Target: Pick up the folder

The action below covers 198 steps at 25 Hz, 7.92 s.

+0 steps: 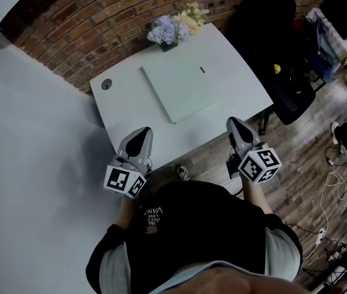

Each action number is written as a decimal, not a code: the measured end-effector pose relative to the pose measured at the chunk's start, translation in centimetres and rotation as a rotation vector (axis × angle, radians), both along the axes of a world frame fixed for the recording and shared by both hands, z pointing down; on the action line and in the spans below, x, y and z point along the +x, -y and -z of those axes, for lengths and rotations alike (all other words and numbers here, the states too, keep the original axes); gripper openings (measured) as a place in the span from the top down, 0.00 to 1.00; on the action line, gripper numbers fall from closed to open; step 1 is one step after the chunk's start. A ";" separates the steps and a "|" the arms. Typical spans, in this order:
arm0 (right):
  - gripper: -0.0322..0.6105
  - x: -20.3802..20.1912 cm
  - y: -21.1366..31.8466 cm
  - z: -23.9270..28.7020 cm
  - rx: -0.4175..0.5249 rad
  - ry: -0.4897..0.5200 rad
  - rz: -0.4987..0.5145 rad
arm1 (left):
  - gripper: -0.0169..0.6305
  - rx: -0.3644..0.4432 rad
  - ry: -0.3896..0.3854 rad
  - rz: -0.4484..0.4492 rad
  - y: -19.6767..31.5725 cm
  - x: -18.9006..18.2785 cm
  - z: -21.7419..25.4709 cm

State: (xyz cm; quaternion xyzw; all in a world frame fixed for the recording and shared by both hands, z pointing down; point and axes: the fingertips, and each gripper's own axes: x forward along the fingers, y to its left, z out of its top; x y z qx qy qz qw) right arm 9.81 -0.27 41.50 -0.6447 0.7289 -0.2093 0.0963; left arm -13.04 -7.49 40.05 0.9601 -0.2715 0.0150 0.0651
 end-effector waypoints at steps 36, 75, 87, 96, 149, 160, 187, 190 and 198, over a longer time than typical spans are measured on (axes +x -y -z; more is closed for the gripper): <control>0.95 4.0 12.3 -3.3 -0.104 -0.014 0.108 | 0.97 -0.095 0.000 0.096 9.7 3.7 -4.1; 0.83 7.7 23.9 -11.6 -0.275 0.058 0.428 | 0.91 -0.262 0.068 0.401 16.1 7.6 -12.3; 0.59 8.3 25.8 -14.0 -0.349 0.038 0.438 | 0.62 -0.381 0.058 0.449 17.6 7.5 -14.8; 0.51 7.5 26.3 -16.3 -0.406 0.006 0.501 | 0.41 -0.490 0.035 0.456 18.4 7.4 -17.1; 0.36 4.0 26.3 -23.1 -0.636 0.211 0.596 | 0.32 -0.928 -0.018 0.330 17.9 10.3 -25.0; 0.37 3.8 25.7 -22.8 -0.630 0.200 0.579 | 0.32 -0.928 -0.011 0.349 17.6 10.0 -24.9; 0.39 3.7 19.6 -19.1 -0.540 0.205 0.370 | 0.32 -0.835 0.077 0.163 15.3 9.6 -21.0; 0.39 3.3 18.7 -18.4 -0.525 0.221 0.357 | 0.32 -0.825 0.085 0.141 14.7 9.7 -20.6; 0.39 3.1 16.1 -17.2 -0.499 0.211 0.290 | 0.32 -0.793 0.098 0.078 13.2 9.5 -19.3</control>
